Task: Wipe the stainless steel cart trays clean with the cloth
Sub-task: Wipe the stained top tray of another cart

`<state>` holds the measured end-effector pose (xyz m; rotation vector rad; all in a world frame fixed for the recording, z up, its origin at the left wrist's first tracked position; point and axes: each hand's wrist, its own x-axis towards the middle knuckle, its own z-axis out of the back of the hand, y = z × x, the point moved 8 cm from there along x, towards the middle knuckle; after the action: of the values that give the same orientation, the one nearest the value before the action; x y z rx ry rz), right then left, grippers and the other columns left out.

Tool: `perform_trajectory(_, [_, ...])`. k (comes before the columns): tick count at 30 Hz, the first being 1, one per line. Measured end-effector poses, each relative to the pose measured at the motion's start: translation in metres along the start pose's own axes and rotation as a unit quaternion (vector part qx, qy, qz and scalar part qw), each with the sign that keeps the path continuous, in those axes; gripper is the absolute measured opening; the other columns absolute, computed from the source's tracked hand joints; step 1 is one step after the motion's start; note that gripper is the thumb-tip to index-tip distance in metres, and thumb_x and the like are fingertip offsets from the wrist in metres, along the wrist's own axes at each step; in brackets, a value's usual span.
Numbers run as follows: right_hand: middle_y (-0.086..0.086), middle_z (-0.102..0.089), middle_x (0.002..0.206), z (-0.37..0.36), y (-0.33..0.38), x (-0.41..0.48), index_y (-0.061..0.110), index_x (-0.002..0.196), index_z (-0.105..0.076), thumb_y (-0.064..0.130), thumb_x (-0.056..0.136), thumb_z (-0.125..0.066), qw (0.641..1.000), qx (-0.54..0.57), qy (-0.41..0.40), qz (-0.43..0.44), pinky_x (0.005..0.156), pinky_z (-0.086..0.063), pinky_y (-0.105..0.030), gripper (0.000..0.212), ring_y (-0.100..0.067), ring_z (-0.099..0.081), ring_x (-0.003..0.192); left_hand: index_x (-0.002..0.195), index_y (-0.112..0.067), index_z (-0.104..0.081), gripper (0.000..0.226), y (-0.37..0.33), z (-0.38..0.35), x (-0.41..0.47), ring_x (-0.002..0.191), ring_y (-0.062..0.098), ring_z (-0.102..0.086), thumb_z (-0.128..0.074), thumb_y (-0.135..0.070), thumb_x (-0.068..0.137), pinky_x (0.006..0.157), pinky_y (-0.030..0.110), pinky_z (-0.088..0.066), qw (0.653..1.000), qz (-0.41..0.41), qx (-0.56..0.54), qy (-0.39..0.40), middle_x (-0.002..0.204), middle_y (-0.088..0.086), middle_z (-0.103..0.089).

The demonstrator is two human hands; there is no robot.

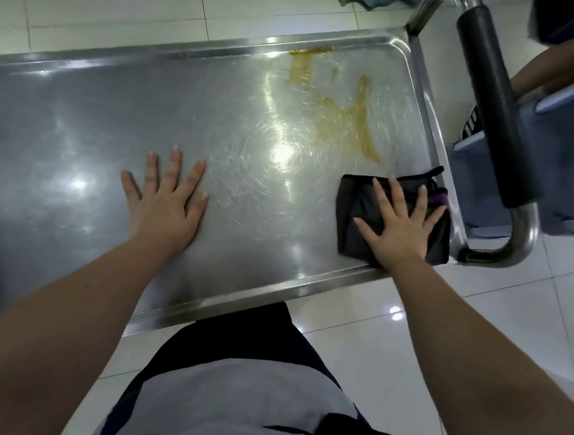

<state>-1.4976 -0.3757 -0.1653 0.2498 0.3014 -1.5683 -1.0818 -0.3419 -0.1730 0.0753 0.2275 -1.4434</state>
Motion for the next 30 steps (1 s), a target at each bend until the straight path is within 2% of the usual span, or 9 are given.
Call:
perform_trajectory(3, [0.016,0.012,0.161,-0.003,0.061,-0.018,0.056,0.143,0.023,0.09,0.074,-0.003,0.999,0.012,-0.005,0.04,0.107,0.009,-0.073,0.081,-0.046,0.014,0.145,0.15,-0.056,0.001,0.054,0.001,0.0,0.001,0.151,0.029,0.004,-0.008,-0.066,0.097,0.108,0.046,0.028,1.0,0.003,-0.008,0.001,0.165,-0.006,-0.002])
perform_trajectory(7, [0.01,-0.004,0.164,-0.012,0.182,-0.059,0.05,0.151,0.001,0.086,0.079,-0.016,0.982,-0.01,-0.017,0.189,0.104,0.005,-0.077,0.082,-0.05,0.011,0.144,0.15,-0.056,0.002,0.054,0.001,0.0,0.002,0.151,0.028,0.006,-0.008,-0.065,0.097,0.111,0.052,0.022,1.0,0.009,-0.009,-0.001,0.165,-0.006,0.0])
perform_trajectory(9, [0.01,-0.004,0.164,-0.013,0.205,-0.068,0.05,0.152,-0.001,0.085,0.081,-0.016,0.978,-0.009,-0.017,0.209,0.105,0.007,-0.077,0.08,-0.049,0.01,0.145,0.15,-0.055,0.002,0.054,0.0,0.001,0.001,0.151,0.027,0.006,-0.007,-0.065,0.097,0.112,0.057,0.017,1.0,0.011,-0.011,-0.002,0.165,-0.007,0.001])
perform_trajectory(13, [0.015,-0.006,0.163,-0.006,0.157,-0.05,0.054,0.15,0.0,0.085,0.082,-0.016,0.981,0.005,-0.038,0.192,0.109,0.008,-0.072,0.077,-0.045,0.006,0.147,0.152,-0.052,-0.001,0.057,-0.003,0.004,-0.001,0.151,0.028,0.006,-0.004,-0.065,0.096,0.114,0.061,0.011,1.0,0.011,-0.01,0.008,0.165,-0.006,0.0])
perform_trajectory(19, [0.016,-0.003,0.163,0.005,-0.009,0.007,0.06,0.141,0.018,0.087,0.076,-0.007,0.999,0.013,-0.018,0.033,0.112,0.007,-0.068,0.075,-0.039,0.007,0.148,0.152,-0.05,-0.003,0.06,-0.006,0.006,-0.003,0.151,0.026,0.007,-0.005,-0.065,0.095,0.115,0.061,0.01,0.999,0.02,-0.016,0.021,0.165,-0.007,0.002])
perform_trajectory(22, [0.015,-0.001,0.164,0.007,-0.025,0.014,0.058,0.141,0.019,0.088,0.074,-0.002,1.0,0.012,-0.011,0.011,0.112,0.006,-0.068,0.076,-0.04,0.007,0.147,0.152,-0.052,-0.002,0.06,-0.005,0.004,-0.002,0.151,0.026,0.008,-0.003,-0.066,0.093,0.115,0.061,0.01,0.999,0.025,-0.004,0.023,0.165,-0.008,0.003])
perform_trajectory(24, [0.015,0.002,0.163,0.005,-0.002,0.008,0.057,0.141,0.022,0.089,0.074,0.002,1.0,0.015,-0.011,0.023,0.111,0.008,-0.069,0.077,-0.043,0.008,0.146,0.151,-0.053,0.0,0.06,-0.003,0.002,-0.001,0.151,0.026,0.009,-0.002,-0.066,0.092,0.114,0.061,0.011,0.999,0.026,0.003,0.026,0.165,-0.008,0.004])
perform_trajectory(27, [0.014,0.004,0.163,0.0,0.078,-0.009,0.056,0.141,0.025,0.088,0.076,-0.005,0.995,0.01,-0.015,0.101,0.108,0.01,-0.071,0.079,-0.047,0.01,0.145,0.152,-0.052,-0.001,0.061,-0.003,0.002,-0.002,0.151,0.026,0.008,-0.002,-0.065,0.092,0.114,0.061,0.011,0.999,0.027,0.005,0.026,0.165,-0.008,0.004])
perform_trajectory(30, [0.011,-0.002,0.164,-0.007,0.18,-0.037,0.052,0.148,0.012,0.085,0.079,-0.011,0.981,-0.001,-0.022,0.192,0.105,0.011,-0.075,0.08,-0.051,0.011,0.143,0.153,-0.05,-0.003,0.062,-0.004,0.006,-0.004,0.151,0.026,0.006,-0.003,-0.063,0.092,0.115,0.061,0.009,0.999,0.03,0.006,0.017,0.165,-0.008,0.002])
